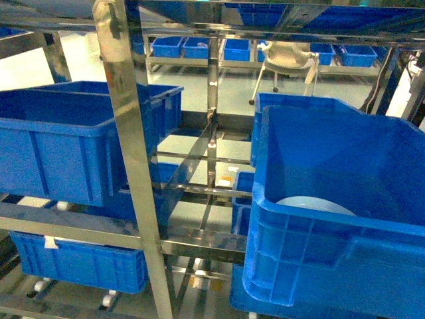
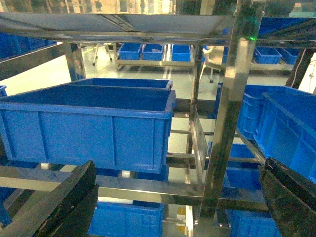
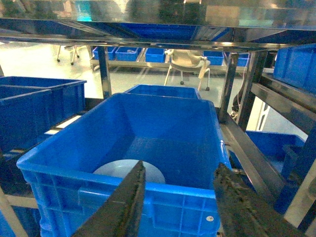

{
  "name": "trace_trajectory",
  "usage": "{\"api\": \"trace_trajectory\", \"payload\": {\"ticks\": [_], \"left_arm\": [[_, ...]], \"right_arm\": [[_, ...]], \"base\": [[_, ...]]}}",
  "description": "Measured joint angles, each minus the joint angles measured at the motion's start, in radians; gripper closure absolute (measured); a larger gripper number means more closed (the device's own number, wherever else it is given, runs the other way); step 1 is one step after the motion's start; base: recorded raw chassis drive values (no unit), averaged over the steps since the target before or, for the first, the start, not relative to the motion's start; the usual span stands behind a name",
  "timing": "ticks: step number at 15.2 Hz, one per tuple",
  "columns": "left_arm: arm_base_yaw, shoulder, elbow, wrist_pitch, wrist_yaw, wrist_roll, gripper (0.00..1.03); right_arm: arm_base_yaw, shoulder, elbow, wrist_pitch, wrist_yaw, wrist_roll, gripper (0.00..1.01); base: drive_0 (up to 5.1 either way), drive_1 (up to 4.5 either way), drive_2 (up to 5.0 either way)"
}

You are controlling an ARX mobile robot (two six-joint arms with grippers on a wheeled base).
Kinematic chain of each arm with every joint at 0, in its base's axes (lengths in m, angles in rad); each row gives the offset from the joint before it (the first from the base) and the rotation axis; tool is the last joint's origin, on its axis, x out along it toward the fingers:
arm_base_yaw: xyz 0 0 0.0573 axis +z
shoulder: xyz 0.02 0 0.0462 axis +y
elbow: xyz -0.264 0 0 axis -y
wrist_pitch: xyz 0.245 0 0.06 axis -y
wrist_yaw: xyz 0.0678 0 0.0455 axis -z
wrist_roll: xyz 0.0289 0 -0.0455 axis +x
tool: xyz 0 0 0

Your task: Place blue tray on left shelf second layer neatly

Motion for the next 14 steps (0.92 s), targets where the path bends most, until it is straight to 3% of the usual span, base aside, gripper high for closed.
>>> {"api": "trace_trajectory", "payload": {"ticks": [1,2,14], "left_arm": [[0.000,0.000,0.000,0.000,0.000,0.000,0.05],[0.000,0.000,0.000,0.000,0.000,0.000,0.05],[0.000,0.000,0.000,0.000,0.000,0.000,0.05]], "right_arm": [[0.000,0.000,0.000,0.000,0.000,0.000,0.23],[0.000,0.000,0.000,0.000,0.000,0.000,0.04],[0.000,0.000,0.000,0.000,0.000,0.000,0.03]], "base": [[0.0,0.00,0.0],[0.0,0.00,0.0],[0.0,0.00,0.0]]}}
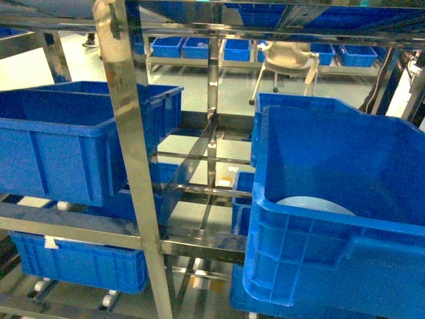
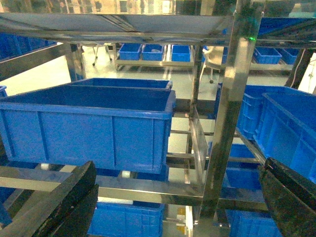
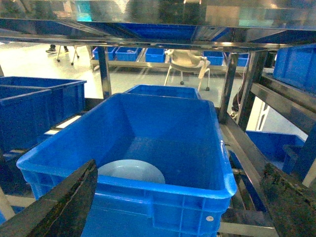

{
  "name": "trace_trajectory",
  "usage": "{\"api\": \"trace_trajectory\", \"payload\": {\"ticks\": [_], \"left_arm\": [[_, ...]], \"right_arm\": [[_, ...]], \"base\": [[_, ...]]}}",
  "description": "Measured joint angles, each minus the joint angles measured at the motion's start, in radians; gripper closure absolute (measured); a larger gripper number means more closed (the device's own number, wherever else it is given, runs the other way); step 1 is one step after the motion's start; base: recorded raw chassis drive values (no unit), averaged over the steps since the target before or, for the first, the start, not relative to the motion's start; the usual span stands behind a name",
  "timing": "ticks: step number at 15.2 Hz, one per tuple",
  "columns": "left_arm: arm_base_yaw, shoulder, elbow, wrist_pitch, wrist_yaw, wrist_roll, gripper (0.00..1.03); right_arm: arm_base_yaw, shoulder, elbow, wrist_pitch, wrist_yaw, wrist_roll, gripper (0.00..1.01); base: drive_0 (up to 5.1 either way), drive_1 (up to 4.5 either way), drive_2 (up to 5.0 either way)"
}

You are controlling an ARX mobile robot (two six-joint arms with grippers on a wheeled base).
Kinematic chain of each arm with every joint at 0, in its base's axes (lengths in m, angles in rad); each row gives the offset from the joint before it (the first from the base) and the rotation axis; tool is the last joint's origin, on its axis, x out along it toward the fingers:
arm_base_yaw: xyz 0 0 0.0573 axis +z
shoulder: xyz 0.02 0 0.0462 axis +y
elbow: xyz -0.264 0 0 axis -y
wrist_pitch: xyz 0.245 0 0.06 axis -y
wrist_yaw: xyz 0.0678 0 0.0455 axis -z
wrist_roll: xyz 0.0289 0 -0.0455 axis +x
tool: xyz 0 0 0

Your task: Place blue tray on left shelf second layer neatly

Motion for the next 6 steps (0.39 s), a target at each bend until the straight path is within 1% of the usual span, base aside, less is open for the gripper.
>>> {"api": "trace_trajectory", "payload": {"ticks": [6], "left_arm": [[0.000,0.000,0.000,0.000,0.000,0.000,0.05]], "right_arm": [[0.000,0.000,0.000,0.000,0.000,0.000,0.03]], "base": [[0.0,0.00,0.0]]}}
